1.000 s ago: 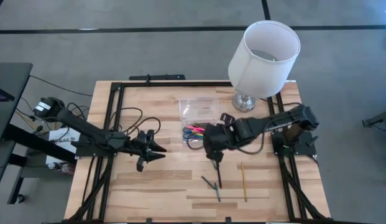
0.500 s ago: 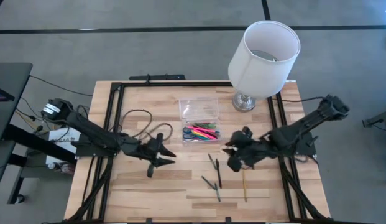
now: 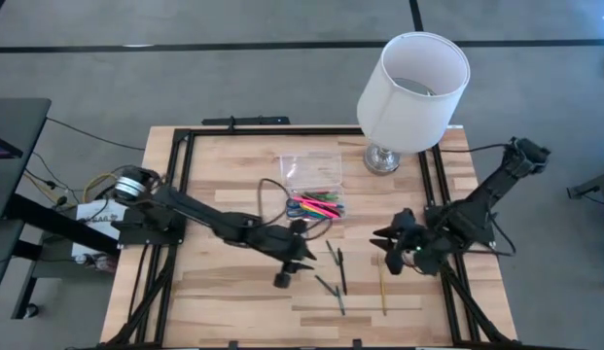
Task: Pick & place school supplies into a supply box
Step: Put the green crayon into the transparent supply box
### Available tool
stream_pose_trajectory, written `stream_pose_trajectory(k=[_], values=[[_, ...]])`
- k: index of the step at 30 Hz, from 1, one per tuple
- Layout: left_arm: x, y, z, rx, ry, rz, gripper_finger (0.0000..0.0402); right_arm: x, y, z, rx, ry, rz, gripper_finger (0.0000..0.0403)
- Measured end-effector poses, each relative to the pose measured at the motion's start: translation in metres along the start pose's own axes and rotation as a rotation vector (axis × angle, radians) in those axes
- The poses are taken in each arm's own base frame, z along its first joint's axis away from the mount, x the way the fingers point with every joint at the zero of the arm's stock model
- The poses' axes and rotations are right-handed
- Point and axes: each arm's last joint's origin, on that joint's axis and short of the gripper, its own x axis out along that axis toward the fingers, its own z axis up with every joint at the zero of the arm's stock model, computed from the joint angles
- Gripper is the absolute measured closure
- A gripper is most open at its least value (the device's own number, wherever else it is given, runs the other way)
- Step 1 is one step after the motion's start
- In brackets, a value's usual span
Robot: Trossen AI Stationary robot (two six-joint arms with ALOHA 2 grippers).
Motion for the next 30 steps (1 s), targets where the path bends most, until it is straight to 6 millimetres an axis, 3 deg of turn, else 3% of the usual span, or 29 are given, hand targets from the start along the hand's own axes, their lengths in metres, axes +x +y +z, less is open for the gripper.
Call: stream_pose_trajectory(k=[5,11,23,30], values=[[0.031,0.016,0.014,0.016,0.052,-0.045,0.0286,-0.007,-0.012,-0.023,0.017,-0.024,0.021,0.0285],[0.051,0.029,0.012,0.067,0.237,-0.04,0.0286,-0.017,-0.026,-0.033,0.003,-0.021,0.086,0.0285],[0.054,0.037,0.013,-0.075,0.25,0.017,0.0286,-0.04,-0.066,-0.002,-0.186,-0.042,0.212,0.0285],[0.055,0.022,0.013,-0.104,0.255,0.01,0.0286,-0.057,-0.096,0.015,-0.236,-0.129,0.292,0.0285]])
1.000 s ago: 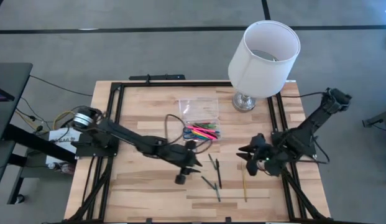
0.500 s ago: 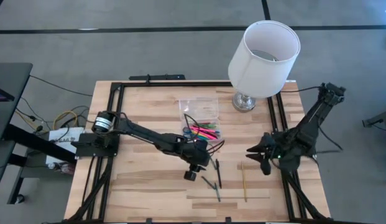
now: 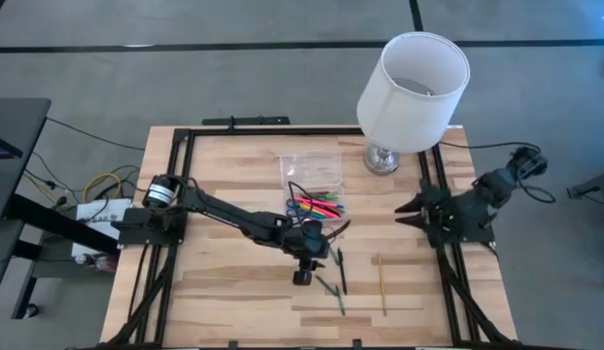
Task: Pick & place school supplies into a supply box
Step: Put the green crayon into the transparent supply box
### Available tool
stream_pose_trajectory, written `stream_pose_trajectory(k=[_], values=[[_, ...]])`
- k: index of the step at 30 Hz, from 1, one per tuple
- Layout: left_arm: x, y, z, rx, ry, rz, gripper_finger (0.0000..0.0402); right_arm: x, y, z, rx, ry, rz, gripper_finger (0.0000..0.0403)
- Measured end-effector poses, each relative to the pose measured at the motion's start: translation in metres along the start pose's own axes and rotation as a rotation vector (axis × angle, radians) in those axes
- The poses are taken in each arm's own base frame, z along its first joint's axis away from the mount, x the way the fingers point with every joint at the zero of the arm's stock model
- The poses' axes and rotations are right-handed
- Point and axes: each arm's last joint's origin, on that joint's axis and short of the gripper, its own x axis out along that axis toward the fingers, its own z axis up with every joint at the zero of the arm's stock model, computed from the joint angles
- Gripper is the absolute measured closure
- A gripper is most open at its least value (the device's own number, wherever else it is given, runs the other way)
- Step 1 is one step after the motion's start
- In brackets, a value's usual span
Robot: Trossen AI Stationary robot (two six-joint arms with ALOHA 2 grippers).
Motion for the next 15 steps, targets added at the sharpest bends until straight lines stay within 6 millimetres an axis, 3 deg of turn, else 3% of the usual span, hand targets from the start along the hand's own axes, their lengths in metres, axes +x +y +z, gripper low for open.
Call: stream_pose_trajectory(k=[8,15], values=[[0.0,-0.009,-0.003,0.025,0.026,0.005,0.0286,-0.011,-0.019,0.002,0.001,-0.039,0.017,0.0285],[0.008,-0.009,-0.009,0.066,0.056,-0.049,0.0286,0.017,-0.027,-0.015,0.078,-0.081,0.031,0.0285]])
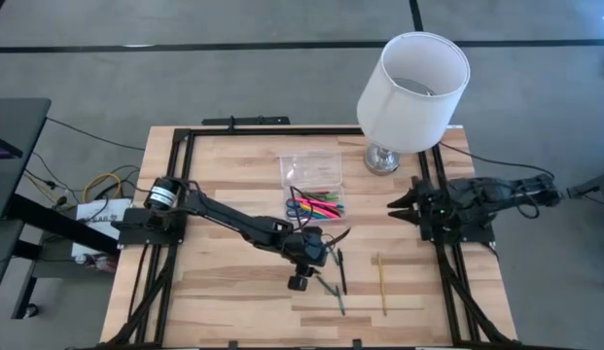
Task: Pick & place school supplies into a supply box
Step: Put the green crayon into the transparent supply box
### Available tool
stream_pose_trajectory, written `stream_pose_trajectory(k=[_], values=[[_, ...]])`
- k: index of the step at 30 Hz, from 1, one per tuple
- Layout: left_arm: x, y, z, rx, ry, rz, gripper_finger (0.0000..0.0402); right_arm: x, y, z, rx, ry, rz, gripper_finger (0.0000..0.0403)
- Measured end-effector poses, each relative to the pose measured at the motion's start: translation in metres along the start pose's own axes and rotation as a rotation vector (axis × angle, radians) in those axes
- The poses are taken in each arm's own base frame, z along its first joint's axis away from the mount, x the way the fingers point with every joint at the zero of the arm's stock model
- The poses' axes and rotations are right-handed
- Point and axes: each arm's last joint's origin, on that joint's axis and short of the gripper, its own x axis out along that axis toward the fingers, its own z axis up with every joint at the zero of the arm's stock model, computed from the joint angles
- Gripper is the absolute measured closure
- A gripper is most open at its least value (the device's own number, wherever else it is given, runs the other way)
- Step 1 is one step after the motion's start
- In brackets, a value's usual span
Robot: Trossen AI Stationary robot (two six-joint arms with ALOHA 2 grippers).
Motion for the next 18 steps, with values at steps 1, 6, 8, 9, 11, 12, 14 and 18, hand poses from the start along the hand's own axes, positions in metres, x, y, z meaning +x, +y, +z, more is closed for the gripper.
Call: stream_pose_trajectory(k=[1,6,8,9,11,12,14,18], values=[[0.002,0.0,-0.001,-0.001,0.007,-0.004,0.0286,0.002,-0.001,-0.002,0.008,-0.003,-0.003,0.0285],[0.008,-0.005,-0.004,0.029,0.017,-0.015,0.0286,0.012,-0.003,-0.005,0.019,-0.044,0.009,0.0285],[0.014,-0.006,-0.009,0.045,0.038,-0.019,0.0286,0.012,-0.004,-0.006,0.011,-0.049,-0.013,0.0285],[0.019,-0.007,-0.01,0.051,0.03,-0.021,0.0286,0.013,-0.004,-0.007,0.005,-0.051,-0.029,0.0285],[0.025,-0.009,-0.015,0.055,0.049,-0.031,0.0286,0.014,-0.006,-0.009,0.002,-0.049,-0.058,0.0285],[0.03,-0.01,-0.014,0.06,0.029,-0.04,0.0286,0.014,-0.006,-0.008,0.002,-0.054,-0.066,0.0285],[0.039,-0.011,-0.015,0.072,0.01,-0.043,0.0286,0.013,-0.006,-0.008,0.003,-0.058,-0.069,0.0285],[0.053,-0.013,-0.014,0.108,0.017,-0.023,0.0286,0.013,-0.007,-0.008,0.011,-0.054,-0.075,0.0285]])
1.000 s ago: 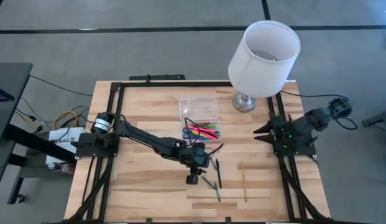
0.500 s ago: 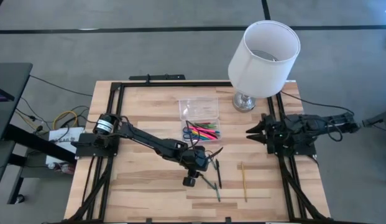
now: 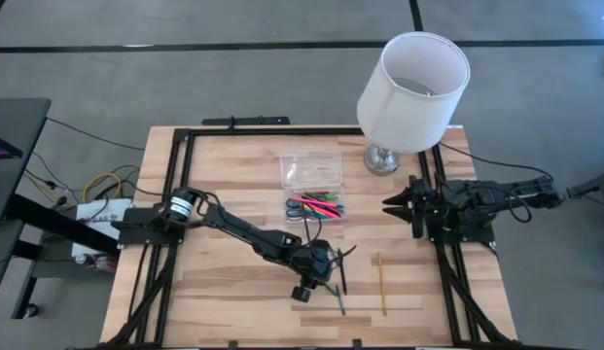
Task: Pick & place school supplies into a supply box
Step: Put the green crayon into the transparent supply box
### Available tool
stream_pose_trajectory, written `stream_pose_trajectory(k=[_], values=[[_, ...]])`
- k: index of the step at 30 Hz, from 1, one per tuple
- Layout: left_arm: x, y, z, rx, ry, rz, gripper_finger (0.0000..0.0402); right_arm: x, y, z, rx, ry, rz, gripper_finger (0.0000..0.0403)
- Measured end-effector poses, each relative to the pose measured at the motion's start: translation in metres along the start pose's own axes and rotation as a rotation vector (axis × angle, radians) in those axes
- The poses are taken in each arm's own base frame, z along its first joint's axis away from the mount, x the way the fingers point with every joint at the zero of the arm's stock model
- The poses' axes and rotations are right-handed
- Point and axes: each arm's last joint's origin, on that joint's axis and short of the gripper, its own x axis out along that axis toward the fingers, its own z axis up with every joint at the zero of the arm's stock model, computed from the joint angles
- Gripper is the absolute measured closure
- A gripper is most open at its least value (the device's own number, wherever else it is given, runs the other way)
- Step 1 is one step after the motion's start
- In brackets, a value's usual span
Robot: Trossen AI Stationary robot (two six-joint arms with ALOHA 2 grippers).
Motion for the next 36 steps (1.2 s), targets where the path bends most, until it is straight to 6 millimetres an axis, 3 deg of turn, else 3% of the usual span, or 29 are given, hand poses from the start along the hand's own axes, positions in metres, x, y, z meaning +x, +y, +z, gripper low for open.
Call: stream_pose_trajectory(k=[7,15,30,36], values=[[0.017,-0.002,0.001,0.078,0.011,-0.033,0.0286,0.0,-0.001,-0.001,0.017,0.013,-0.006,0.0285],[0.013,-0.007,-0.002,0.127,0.116,0.035,0.0288,0.001,-0.001,-0.003,0.036,0.038,-0.017,0.0285],[0.011,-0.013,-0.003,0.064,0.163,0.041,0.0387,0.002,-0.002,-0.003,0.043,0.03,-0.052,0.0285],[0.01,-0.013,-0.004,-0.03,0.172,0.056,0.0385,0.002,-0.002,-0.003,0.056,0.029,-0.054,0.0285]])
